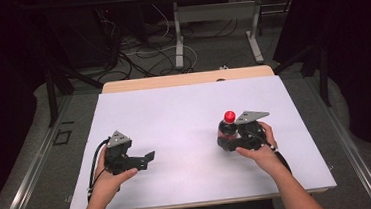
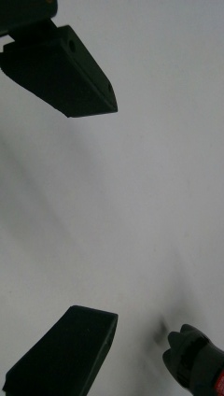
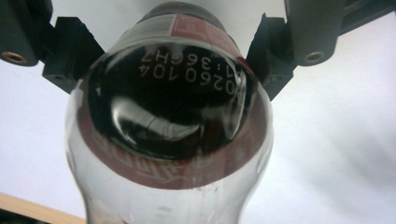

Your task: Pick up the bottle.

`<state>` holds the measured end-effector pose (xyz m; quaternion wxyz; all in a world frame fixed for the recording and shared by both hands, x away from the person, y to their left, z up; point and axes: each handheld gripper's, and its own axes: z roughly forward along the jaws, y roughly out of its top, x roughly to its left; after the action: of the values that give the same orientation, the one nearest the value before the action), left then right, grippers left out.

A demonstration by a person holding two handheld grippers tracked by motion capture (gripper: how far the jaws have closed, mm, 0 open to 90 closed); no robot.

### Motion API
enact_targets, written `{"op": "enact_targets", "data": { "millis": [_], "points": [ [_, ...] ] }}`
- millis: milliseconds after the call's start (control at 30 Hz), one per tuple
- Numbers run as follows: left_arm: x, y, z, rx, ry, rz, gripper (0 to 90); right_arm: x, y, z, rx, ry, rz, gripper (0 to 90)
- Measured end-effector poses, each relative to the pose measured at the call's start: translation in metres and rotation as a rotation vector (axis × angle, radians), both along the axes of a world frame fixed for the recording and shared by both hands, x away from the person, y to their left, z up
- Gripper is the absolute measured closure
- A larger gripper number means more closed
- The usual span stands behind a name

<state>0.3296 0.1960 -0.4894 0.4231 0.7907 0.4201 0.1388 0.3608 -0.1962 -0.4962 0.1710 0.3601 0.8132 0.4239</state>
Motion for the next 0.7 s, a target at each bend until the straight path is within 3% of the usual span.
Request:
{"op": "enact_targets", "data": {
  "millis": [333,700],
  "points": [
    [-0.013,-0.02,0.018,-0.03,-0.035,-0.083,5.0,-0.023,0.034,0.009,-0.024,0.004,0.199,28.6],
    [-0.022,-0.047,0.047,-0.023,-0.068,-0.207,12.6,-0.035,0.053,0.005,-0.021,0.001,0.283,28.5]
  ]
}}
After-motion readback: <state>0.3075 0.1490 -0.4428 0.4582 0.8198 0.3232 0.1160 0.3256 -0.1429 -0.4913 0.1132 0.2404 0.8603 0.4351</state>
